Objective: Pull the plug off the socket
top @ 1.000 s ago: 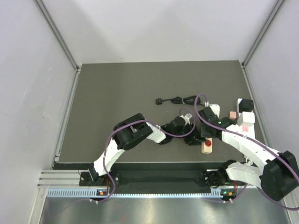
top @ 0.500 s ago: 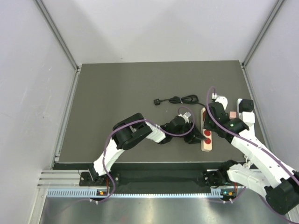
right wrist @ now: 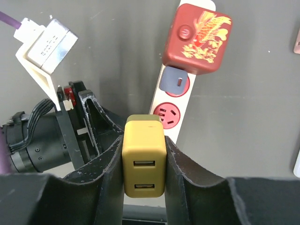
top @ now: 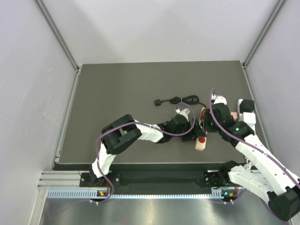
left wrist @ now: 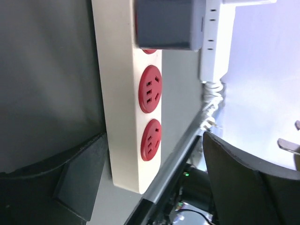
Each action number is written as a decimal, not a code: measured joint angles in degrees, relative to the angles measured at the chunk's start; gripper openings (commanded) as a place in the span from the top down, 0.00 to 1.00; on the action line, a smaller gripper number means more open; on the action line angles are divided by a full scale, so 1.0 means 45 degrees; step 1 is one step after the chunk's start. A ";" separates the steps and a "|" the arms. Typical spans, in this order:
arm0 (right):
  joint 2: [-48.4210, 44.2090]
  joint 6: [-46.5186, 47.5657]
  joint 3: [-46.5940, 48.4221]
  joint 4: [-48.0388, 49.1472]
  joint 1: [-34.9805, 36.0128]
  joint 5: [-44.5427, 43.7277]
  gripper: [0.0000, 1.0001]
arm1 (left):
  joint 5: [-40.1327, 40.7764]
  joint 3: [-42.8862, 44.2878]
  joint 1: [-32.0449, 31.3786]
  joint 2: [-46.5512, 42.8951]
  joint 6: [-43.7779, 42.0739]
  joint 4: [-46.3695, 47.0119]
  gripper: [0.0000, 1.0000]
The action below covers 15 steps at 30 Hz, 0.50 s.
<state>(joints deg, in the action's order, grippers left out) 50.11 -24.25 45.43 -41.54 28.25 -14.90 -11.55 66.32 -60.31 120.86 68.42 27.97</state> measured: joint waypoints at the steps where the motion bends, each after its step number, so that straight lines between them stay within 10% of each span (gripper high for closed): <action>1: -0.0053 0.0058 0.0000 0.0000 -0.0015 0.0068 1.00 | 0.0189 -0.0005 -0.0029 -0.0141 -0.0180 -0.0291 0.11; 15: -0.0117 0.0899 0.0413 -0.0296 -0.0593 0.0967 1.00 | 0.2730 -0.2900 -0.0107 -0.4036 -0.3045 -0.3949 0.18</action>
<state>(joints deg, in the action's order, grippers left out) 49.58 -20.21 47.29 -42.87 25.58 -10.55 0.73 53.28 -60.80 102.69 54.72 10.20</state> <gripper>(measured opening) 0.316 0.829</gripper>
